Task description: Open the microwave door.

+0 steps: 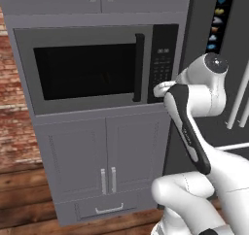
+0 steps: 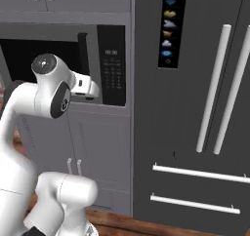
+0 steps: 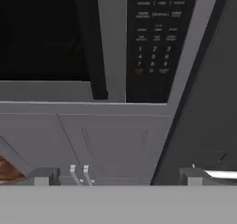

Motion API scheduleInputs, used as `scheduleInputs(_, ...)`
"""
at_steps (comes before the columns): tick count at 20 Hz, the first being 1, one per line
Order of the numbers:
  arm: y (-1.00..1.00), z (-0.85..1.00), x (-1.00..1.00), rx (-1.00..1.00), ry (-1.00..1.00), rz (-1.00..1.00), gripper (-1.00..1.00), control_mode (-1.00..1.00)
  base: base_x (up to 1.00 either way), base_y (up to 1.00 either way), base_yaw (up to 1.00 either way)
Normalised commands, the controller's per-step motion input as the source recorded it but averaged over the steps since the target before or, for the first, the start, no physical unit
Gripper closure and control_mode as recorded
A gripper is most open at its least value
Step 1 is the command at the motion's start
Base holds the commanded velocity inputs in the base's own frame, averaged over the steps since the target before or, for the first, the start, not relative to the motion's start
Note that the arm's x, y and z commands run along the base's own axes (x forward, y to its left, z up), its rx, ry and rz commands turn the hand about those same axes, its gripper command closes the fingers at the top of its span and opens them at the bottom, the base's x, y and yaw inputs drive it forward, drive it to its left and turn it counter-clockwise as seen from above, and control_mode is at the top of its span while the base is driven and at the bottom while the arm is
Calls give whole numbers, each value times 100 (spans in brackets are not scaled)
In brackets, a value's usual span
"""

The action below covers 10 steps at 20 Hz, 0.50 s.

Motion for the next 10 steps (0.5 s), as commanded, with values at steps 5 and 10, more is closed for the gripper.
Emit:
scheduleInputs(5, 44, 21, 94, 0, -7, -11, -100, -100, 0, 0, 0)
scheduleInputs(10, 34, 27, 88, 0, 0, -8, -100, -100, 0, 0, 0)
